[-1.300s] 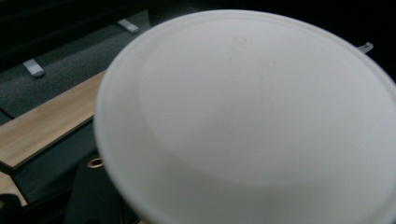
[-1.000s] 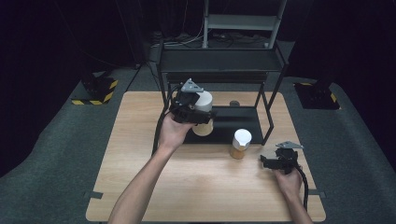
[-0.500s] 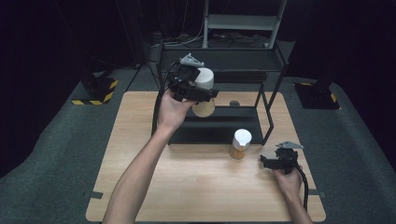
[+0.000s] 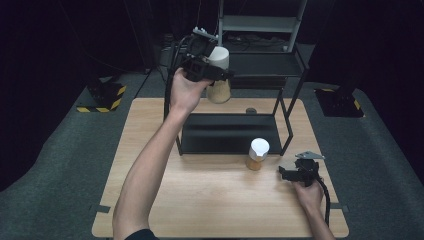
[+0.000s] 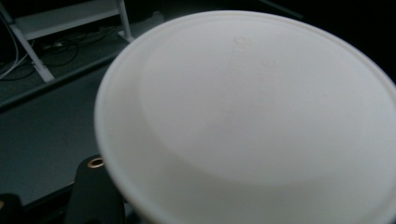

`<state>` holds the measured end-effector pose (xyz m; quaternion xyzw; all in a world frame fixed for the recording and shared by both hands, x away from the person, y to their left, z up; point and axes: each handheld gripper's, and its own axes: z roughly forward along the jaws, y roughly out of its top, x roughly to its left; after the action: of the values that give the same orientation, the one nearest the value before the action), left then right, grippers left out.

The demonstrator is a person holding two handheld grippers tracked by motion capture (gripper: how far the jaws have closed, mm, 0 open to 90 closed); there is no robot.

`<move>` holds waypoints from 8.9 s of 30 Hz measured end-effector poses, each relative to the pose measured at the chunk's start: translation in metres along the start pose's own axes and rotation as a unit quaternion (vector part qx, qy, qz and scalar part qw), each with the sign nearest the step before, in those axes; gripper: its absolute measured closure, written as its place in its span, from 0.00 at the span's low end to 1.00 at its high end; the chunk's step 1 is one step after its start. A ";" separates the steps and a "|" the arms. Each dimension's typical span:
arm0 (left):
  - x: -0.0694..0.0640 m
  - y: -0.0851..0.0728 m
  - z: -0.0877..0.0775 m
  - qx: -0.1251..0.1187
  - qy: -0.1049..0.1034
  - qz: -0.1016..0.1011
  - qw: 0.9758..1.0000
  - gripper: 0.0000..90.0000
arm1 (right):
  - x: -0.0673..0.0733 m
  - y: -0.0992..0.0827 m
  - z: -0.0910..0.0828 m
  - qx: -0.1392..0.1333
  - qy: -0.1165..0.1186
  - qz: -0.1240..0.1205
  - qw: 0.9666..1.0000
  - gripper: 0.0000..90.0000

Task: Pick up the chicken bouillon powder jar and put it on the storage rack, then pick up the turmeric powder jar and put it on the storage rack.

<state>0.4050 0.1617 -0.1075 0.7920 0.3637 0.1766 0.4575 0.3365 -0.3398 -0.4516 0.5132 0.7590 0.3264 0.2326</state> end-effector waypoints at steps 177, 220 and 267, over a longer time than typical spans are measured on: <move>-0.016 -0.212 0.058 0.021 0.063 -0.038 0.997 0.06 | 0.001 0.000 0.000 0.000 -0.001 0.001 1.000 0.04; -0.020 -0.309 0.120 0.072 0.082 -0.073 0.991 0.06 | 0.001 0.000 0.000 0.000 -0.002 0.001 1.000 0.04; -0.035 -0.325 0.141 0.095 0.116 -0.055 0.987 0.07 | 0.009 0.002 -0.016 -0.024 0.125 -0.043 0.991 0.05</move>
<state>0.3333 0.1542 -0.4561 0.7848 0.4725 0.2061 0.3440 0.3232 -0.3347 -0.4398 0.4297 0.7954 0.3958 0.1612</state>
